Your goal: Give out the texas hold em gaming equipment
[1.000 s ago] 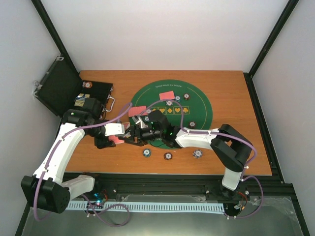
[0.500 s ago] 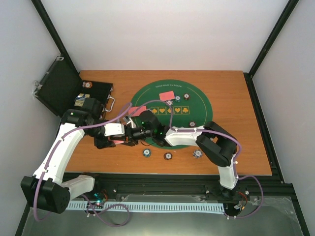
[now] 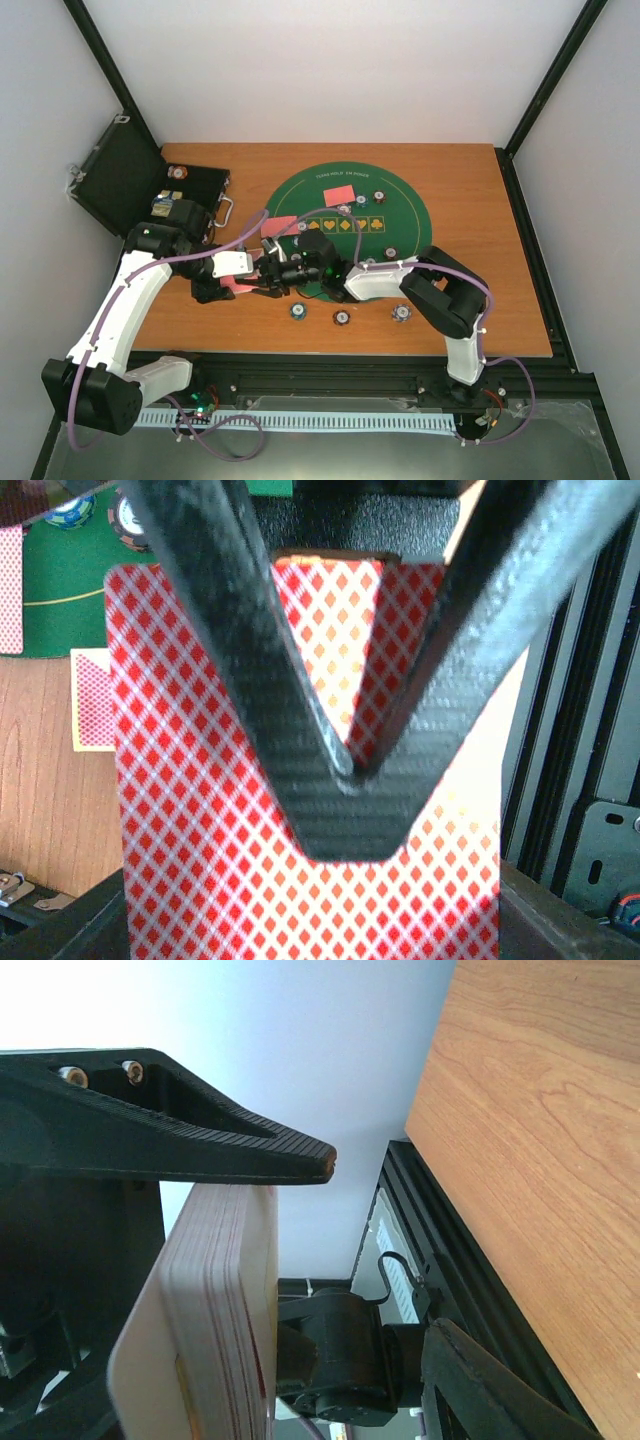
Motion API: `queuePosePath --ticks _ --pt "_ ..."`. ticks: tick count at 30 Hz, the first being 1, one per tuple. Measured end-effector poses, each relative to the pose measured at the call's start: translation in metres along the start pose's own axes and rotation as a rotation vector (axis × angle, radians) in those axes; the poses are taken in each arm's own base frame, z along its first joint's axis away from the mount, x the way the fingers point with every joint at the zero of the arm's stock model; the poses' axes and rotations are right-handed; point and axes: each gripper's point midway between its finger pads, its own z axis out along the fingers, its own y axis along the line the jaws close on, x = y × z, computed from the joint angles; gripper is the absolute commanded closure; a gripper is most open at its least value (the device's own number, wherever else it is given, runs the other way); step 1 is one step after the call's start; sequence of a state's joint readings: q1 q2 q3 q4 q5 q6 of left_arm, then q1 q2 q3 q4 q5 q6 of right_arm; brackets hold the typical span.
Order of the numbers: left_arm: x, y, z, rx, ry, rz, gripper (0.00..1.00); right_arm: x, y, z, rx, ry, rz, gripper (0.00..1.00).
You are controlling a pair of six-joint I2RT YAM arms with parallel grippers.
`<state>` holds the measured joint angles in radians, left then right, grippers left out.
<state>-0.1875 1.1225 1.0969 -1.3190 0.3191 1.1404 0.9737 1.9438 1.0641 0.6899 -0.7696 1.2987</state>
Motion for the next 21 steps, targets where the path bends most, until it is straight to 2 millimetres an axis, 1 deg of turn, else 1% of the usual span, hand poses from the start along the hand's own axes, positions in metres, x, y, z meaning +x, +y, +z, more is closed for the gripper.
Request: queuePosePath --ticks 4,6,8,10,13,15,19,21 --pt "0.0 0.0 0.0 0.0 0.0 0.0 0.99 -0.001 0.0 -0.009 0.003 -0.013 0.002 0.49" --pt "0.0 0.0 0.0 0.0 -0.001 0.0 0.99 -0.003 0.001 -0.012 0.007 -0.018 0.0 0.55" --pt "0.0 0.0 0.0 0.0 -0.001 0.0 0.99 -0.004 0.003 -0.015 0.01 -0.022 -0.007 0.65" --pt "0.0 0.0 0.0 0.0 -0.001 0.0 0.99 -0.004 0.007 -0.019 0.014 -0.028 -0.012 0.72" --pt "0.0 0.0 0.0 0.0 -0.002 0.0 0.99 -0.006 0.014 -0.025 0.026 -0.04 -0.026 0.78" --pt "0.0 0.0 0.0 0.0 -0.002 0.0 0.99 -0.008 0.015 -0.029 0.041 -0.049 -0.025 0.82" --pt "0.0 0.0 0.0 -0.001 0.0 0.0 0.99 -0.009 0.017 -0.035 0.061 -0.057 -0.032 0.89" --pt "0.0 0.0 0.0 -0.001 0.0 0.0 0.99 -0.009 0.019 -0.038 0.071 -0.061 -0.034 0.95"
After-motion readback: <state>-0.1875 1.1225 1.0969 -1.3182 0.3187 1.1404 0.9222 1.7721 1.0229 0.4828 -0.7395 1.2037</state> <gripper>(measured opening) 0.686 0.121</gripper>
